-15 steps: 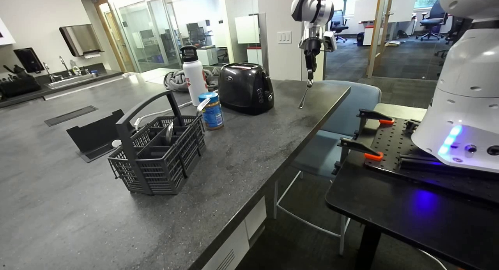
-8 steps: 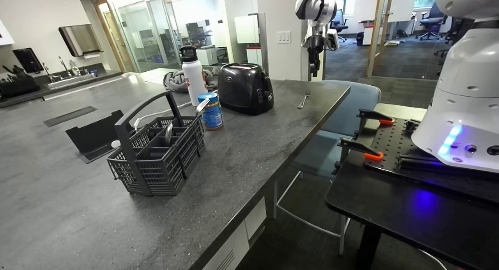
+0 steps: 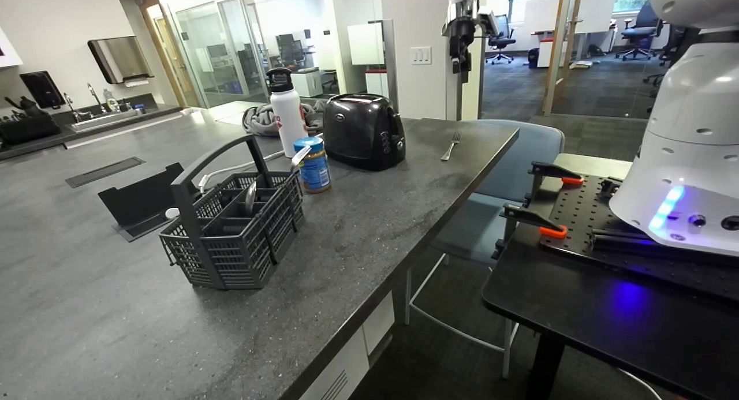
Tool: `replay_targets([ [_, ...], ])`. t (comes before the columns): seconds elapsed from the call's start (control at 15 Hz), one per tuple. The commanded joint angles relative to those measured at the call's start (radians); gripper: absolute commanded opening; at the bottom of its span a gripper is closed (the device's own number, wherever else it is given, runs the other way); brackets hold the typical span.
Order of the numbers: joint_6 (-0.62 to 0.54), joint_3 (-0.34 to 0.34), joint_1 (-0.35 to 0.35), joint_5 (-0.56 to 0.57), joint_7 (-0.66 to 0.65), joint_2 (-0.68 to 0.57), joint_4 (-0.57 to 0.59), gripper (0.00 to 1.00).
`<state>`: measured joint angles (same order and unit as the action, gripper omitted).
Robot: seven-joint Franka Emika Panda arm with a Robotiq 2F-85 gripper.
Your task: Take one fork out of the cutlery holder and put it on the counter
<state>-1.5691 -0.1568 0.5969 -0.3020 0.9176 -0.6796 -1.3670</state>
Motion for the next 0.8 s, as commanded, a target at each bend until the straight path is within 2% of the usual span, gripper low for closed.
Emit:
replay_targets([
  [0.0, -0.122, -0.048, -0.107, 0.063, -0.178, 0.233, -0.24, 1.0],
  [0.33, -0.248, -0.063, -0.24, 0.212, -0.491, 0.476, -0.454, 1.0],
  [0.73, -0.337, -0.021, -0.382, 0.415, -0.793, 0.765, -0.737, 1.0],
])
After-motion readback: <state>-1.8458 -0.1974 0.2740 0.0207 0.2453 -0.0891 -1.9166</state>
